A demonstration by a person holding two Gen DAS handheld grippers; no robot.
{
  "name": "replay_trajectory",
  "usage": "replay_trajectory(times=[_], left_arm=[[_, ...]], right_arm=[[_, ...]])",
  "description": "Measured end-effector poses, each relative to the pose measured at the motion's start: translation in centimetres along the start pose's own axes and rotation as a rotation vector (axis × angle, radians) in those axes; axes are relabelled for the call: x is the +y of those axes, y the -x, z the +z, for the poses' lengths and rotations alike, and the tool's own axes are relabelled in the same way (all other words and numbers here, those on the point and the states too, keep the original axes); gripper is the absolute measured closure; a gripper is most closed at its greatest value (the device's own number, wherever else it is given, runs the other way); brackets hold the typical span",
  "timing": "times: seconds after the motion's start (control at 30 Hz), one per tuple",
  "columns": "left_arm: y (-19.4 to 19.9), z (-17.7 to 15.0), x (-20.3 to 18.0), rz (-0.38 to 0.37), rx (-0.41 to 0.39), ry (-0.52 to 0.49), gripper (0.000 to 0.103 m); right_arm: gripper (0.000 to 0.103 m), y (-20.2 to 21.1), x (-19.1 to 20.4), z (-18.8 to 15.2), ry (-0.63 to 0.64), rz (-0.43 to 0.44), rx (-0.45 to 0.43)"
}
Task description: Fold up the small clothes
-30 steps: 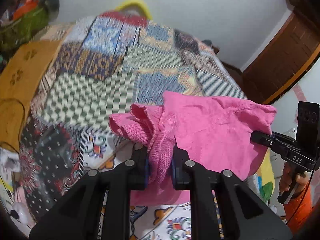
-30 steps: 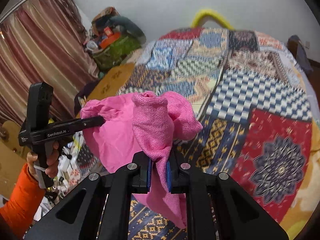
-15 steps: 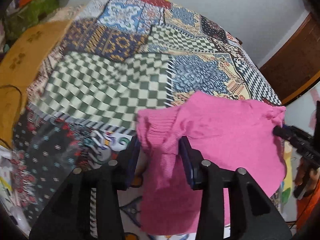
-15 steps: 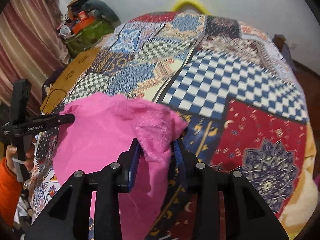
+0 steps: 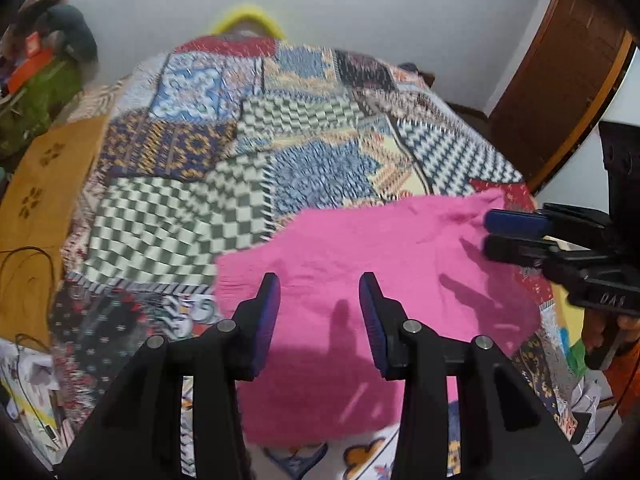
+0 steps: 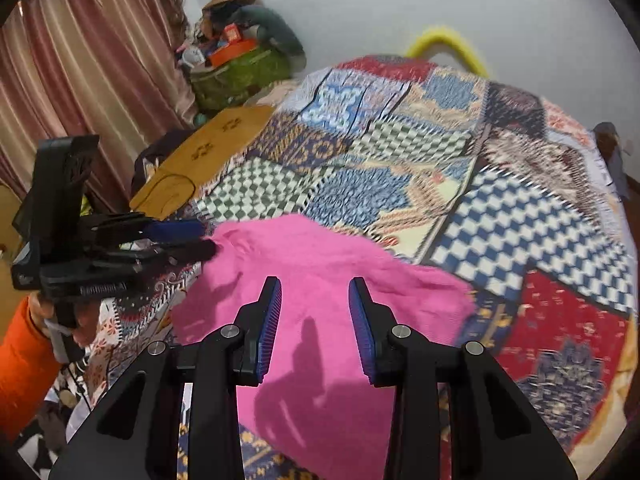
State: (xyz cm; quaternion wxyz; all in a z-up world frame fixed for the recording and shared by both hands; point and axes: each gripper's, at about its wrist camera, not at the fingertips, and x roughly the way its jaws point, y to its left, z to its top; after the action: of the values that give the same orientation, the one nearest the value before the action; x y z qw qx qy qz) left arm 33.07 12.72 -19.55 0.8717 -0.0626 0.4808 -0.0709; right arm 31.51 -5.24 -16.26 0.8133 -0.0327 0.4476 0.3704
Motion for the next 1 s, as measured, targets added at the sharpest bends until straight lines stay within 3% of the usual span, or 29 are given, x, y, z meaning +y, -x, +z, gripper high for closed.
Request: replay_trajectory(times=[0.13, 0.33, 0.53, 0.63, 0.73, 0.87, 1.0], left_arm=[[-3.0, 0.1, 0.5, 0.060, 0.028, 0.010, 0.063], [-4.1, 1.2, 3.0, 0.143, 0.008, 0.054, 0.063], [-1.7, 0.9, 3.3, 0.123, -0.020, 0.083, 0.063], [0.1, 0.2, 2.1, 0.098, -0.039, 0.060, 0.059], [1.1, -0.9, 0.3, 0.074, -0.041, 0.026, 0.053], [0.1, -2.4, -1.5, 0.066, 0.002, -0.014, 0.048], [-1.4, -3.7, -1.1, 0.081, 0.054, 0.004, 0.048]], right_arm=[[0.071, -2.2, -1.8, 0.1, -0.033, -0.051, 0.022], [0.071, -1.2, -5.3, 0.1, -0.090, -0.156, 0.003], [0.071, 2.4, -4.6, -0.2, -0.078, -0.143, -0.047], [0.060, 3.6, -3.1, -0.3, -0.052, -0.109, -0.062], [0.057, 3.7, -1.2, -0.7, -0.013, -0.087, -0.065], [0.057, 1.1, 0.1, -2.0, -0.010, -0.036, 0.019], [0.057, -1.8, 0.1, -3.6, -0.008, -0.051, 0.119]])
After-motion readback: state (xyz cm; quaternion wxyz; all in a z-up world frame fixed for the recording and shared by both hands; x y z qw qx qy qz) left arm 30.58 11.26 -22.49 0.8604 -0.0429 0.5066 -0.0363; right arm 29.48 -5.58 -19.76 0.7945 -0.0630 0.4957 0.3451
